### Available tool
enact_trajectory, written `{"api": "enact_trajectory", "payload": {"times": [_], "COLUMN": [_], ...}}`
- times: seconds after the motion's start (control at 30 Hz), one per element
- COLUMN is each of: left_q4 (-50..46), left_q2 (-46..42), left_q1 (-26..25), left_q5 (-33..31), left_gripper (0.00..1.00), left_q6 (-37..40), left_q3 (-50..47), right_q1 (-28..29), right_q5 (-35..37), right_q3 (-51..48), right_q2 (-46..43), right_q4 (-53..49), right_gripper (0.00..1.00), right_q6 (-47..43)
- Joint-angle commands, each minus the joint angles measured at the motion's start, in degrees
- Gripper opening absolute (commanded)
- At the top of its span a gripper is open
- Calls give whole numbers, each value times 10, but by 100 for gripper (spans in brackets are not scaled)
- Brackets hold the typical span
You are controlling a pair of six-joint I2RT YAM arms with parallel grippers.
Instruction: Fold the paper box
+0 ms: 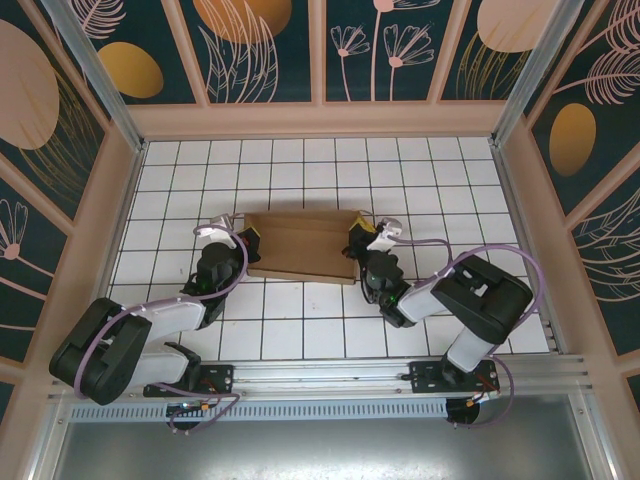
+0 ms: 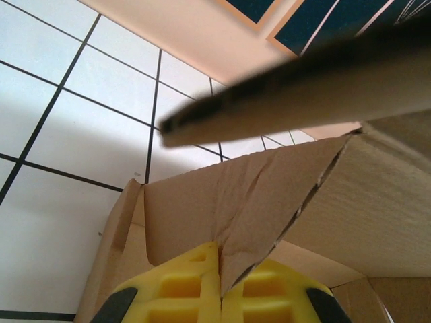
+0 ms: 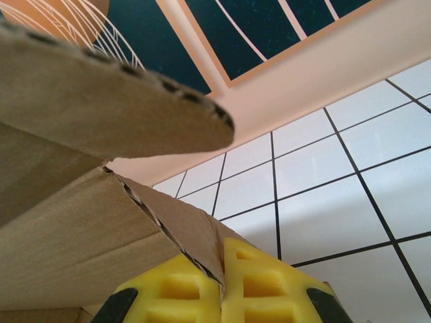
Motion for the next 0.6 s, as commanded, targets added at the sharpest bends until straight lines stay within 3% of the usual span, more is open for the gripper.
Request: {"api": "enact_trajectory", "payload": {"times": [0.0, 0.17, 0.57], "left_q4": [-108, -123, -150], "left_q2": [20, 8, 33], "left_q1": [-16, -15, -15], "left_q5": [57, 56, 44], "left_gripper": [0, 0, 0], "left_q6": [-16, -13, -8], "left_q3": [-22, -7, 55], "right_q1": [27, 19, -45], "right_q5": [-43, -44, -156], "right_q3": [-9, 29, 79], "right_q2": [45, 52, 73], "right_q4": [-156, -211, -263], "right_gripper": [0, 0, 0], "right_q6": [34, 41, 40]}}
